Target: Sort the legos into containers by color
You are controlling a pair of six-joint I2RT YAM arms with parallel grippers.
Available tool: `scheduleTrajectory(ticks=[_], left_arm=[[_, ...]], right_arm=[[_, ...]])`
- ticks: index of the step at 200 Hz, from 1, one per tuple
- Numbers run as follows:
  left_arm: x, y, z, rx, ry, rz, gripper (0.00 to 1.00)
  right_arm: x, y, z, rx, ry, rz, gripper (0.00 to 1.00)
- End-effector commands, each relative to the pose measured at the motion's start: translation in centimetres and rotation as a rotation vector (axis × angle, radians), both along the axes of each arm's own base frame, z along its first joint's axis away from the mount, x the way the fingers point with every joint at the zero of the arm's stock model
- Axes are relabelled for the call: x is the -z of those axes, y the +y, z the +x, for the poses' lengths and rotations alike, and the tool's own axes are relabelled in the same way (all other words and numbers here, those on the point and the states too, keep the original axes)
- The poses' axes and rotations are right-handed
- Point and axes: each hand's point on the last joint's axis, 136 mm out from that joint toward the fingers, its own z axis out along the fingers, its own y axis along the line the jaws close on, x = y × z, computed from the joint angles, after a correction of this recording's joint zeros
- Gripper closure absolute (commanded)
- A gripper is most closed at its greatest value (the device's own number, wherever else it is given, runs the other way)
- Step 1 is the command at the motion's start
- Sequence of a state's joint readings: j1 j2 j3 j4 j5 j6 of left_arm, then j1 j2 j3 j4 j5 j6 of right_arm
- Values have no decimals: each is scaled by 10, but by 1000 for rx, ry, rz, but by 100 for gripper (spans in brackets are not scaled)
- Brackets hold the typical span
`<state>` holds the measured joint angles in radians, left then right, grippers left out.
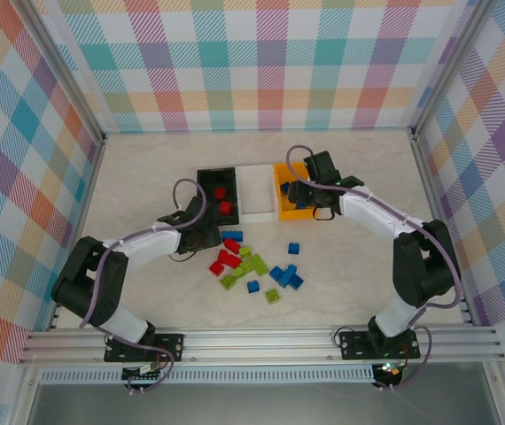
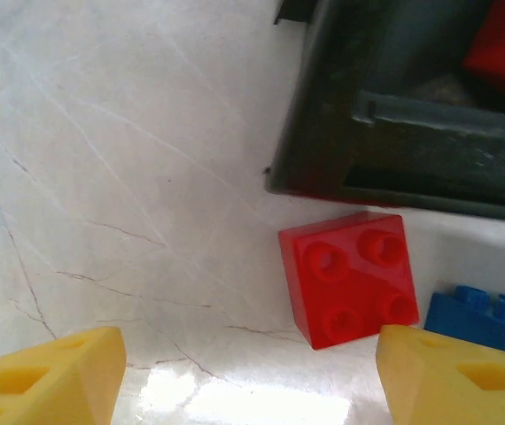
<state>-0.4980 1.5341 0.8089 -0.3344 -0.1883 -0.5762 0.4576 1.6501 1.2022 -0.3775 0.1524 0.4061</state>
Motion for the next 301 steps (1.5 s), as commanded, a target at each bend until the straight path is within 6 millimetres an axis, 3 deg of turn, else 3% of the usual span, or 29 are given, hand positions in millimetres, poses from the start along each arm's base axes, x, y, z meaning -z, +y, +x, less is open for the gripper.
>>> scheduleTrajectory(ticks=[1,15,74,101,114,141,167,212,253,301], left_arm=[[-28,-13,7,49,-100,-13,17],[-30,-14,9,59,-102,-2,16],[-3,-11,34,66,-54,141,23],[5,-13,39,69,-38,156,33],[10,-15,36,75,-16,143,38],[17,-10,21,65,24,150,34],[26,-1,3,56,61,159,38],[42,0,-3,48,86,158,55],[22,4,-5,32,47,156,63],[-60,15,-9,-7,-111,108,64]], right_arm=[[-8,2,-1,-1,-22,24,39],[-8,2,-1,-1,-22,25,39],[-14,4,-1,-4,-31,39,40],[-17,2,-4,-2,-40,36,40],[-19,0,-4,0,-45,32,40],[-21,0,-5,-2,-50,32,40],[-18,1,-5,-1,-43,35,40],[-18,1,-5,2,-42,44,40],[-24,-3,-9,6,-52,36,39],[-21,-3,-13,11,-49,49,39]])
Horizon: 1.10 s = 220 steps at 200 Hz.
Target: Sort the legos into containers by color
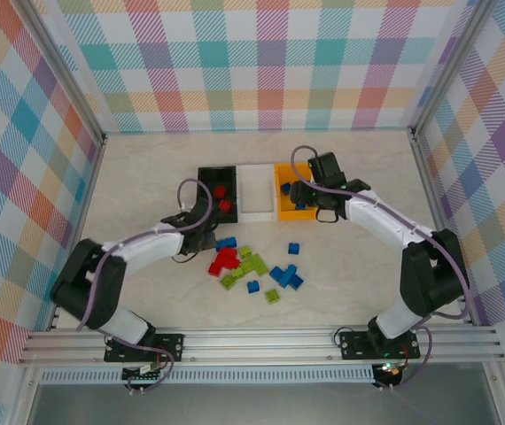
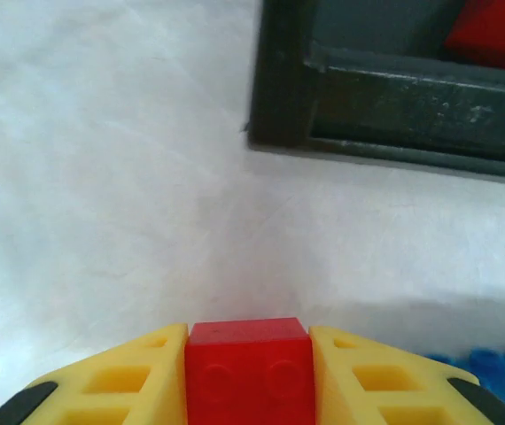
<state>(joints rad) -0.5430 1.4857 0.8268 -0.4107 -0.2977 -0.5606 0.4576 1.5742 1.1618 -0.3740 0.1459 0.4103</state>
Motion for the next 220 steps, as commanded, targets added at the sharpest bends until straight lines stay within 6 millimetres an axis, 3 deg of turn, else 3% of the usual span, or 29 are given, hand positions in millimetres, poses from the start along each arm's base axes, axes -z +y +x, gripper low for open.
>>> scheduleTrajectory(ticks=[1,25,49,78,101,117,136,152,171,178,202,220], left_arm=[[-45,8,-3,-18,-77,6,64],[-86,-3,25,-4,-164,-6,64],[-100,-23,71,4,-198,-3,64],[-82,-37,123,-7,-154,43,66],[-54,-38,144,-24,-87,74,67],[-41,-38,149,-35,-55,81,65],[-43,-42,153,-45,-53,54,45],[-59,-49,154,-43,-86,-3,26],[-93,-56,148,-32,-152,-77,11],[-105,-59,143,-22,-180,-99,0],[-139,-72,117,26,-254,-170,0],[-142,-73,92,51,-268,-184,0]], right_arm=[[-5,1,-2,12,-17,27,39],[1,0,-8,10,1,36,39],[10,-3,-17,13,29,33,39],[15,-7,-32,2,58,34,39],[15,-9,-47,-16,78,42,40],[18,-10,-60,-34,101,58,39],[23,-8,-75,-60,141,73,38],[28,-9,-88,-71,176,77,37],[37,-7,-107,-85,220,75,37],[43,-6,-115,-89,242,71,36],[64,5,-136,-105,314,64,35],[79,13,-140,-112,334,42,34]])
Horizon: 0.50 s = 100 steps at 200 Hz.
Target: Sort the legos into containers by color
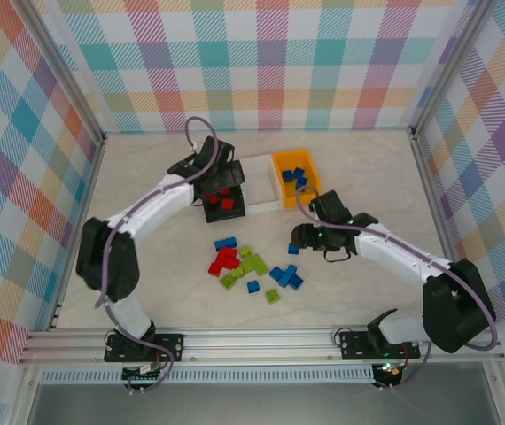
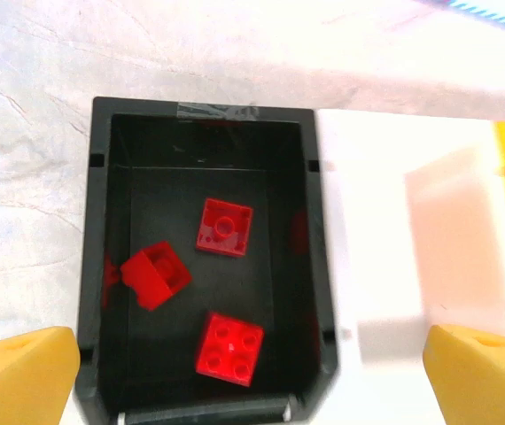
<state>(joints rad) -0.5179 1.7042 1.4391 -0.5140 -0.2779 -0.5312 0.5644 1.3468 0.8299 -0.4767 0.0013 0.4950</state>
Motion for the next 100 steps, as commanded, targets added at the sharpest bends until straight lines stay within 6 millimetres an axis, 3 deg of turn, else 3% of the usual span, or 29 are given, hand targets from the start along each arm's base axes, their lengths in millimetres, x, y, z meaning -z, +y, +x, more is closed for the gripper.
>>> scheduleTrajectory(ticks=[1,56,100], left_arm=[[-11,-9,-31,44,-27,-35,0],[37,38,-102,-14,72,2,0],[58,74,-144,-99,57,-21,0]], right_arm=[[20,10,-13,5,71,-8,34],[28,29,14,26,43,-6,31],[44,31,16,28,73,-51,38]])
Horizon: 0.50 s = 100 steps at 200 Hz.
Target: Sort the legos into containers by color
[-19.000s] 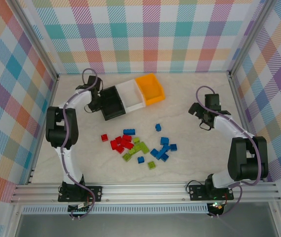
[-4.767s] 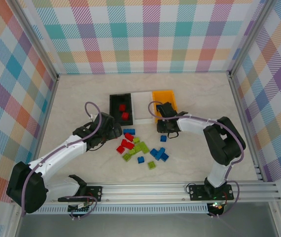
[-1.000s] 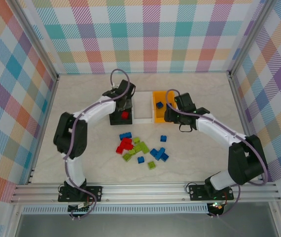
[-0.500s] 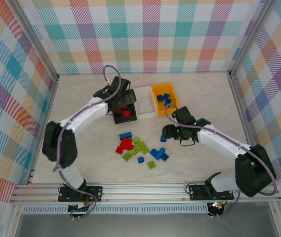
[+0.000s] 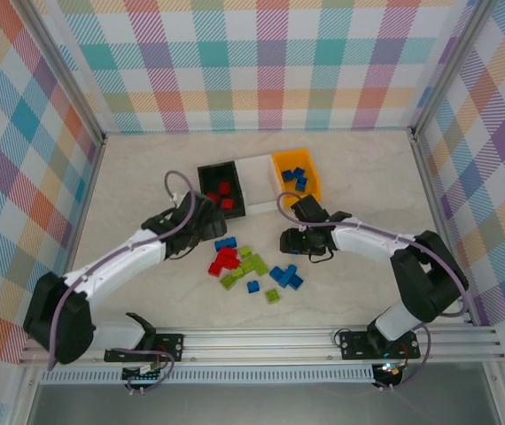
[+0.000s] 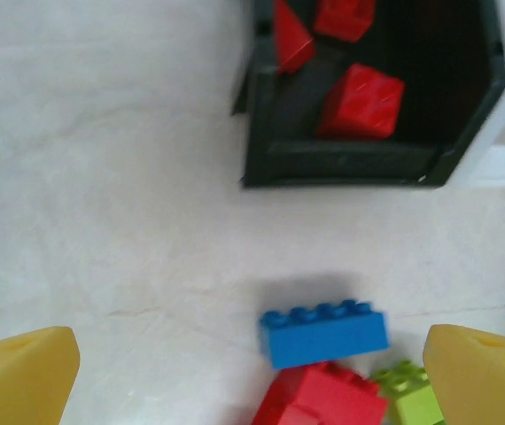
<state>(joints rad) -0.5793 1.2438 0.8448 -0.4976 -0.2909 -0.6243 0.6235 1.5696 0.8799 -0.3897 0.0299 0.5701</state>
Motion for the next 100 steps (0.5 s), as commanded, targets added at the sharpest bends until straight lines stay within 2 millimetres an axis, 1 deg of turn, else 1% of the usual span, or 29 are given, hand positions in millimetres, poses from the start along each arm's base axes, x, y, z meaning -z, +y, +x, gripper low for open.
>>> scheduleTrajectory(ticks=[1,19,36,60,76,100], left_arm=[[-3,19,-11,-84,-45,-27,0],[3,25,-20,-99,-39,-24,0],[6,30,-23,-110,-30,-6,0],[6,35,-23,-121,-22,21,0],[7,38,-22,-129,-18,43,0],[9,46,-21,-157,-13,61,0]], right_arm=[[1,6,5,6,-7,-7,38],[6,8,7,3,-6,-11,42],[9,9,11,5,-10,-19,46],[11,13,15,-3,-13,-17,57],[6,14,17,-10,-27,-11,67],[-10,17,23,-22,-69,3,77]])
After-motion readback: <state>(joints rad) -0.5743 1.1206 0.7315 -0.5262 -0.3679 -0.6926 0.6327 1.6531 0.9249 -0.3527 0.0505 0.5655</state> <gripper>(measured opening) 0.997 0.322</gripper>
